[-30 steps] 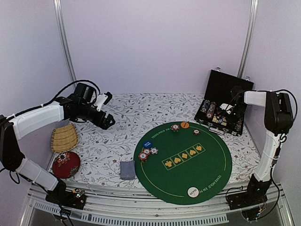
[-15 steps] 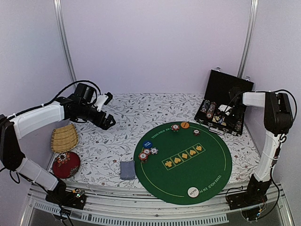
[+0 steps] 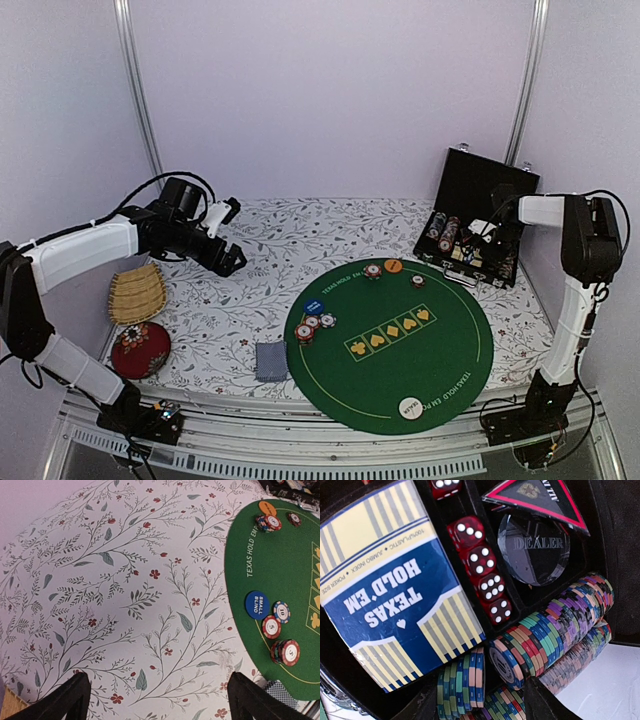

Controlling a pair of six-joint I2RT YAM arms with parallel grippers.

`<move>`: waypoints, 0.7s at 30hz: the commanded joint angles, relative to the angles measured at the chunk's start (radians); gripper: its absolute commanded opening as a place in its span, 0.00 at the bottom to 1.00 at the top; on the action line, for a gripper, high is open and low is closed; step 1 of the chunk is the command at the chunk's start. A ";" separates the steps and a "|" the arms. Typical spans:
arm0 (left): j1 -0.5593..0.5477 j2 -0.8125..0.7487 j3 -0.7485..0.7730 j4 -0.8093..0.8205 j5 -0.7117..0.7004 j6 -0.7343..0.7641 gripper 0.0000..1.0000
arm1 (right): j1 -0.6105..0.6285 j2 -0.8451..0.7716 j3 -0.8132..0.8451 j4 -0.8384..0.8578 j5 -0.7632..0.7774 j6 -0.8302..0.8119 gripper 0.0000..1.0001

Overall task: Distribute texas hold em gaming equipment
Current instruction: Pick up the pile of poker chips from the chip case.

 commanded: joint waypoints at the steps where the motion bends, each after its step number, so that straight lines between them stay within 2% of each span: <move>1: 0.012 0.013 -0.004 0.004 0.018 0.004 0.98 | -0.009 0.029 -0.015 -0.021 -0.024 0.005 0.58; 6: 0.013 0.014 -0.003 0.003 0.023 0.004 0.98 | -0.009 0.039 -0.012 -0.041 -0.082 -0.009 0.48; 11: 0.013 0.011 -0.005 0.003 0.026 0.006 0.98 | -0.006 0.051 -0.025 -0.093 -0.143 0.003 0.45; 18: 0.012 0.012 -0.005 0.001 0.034 0.004 0.98 | 0.000 0.079 -0.024 -0.151 -0.215 0.000 0.45; 21: 0.013 0.012 -0.005 0.000 0.034 0.006 0.98 | 0.004 0.105 -0.015 -0.178 -0.199 0.007 0.50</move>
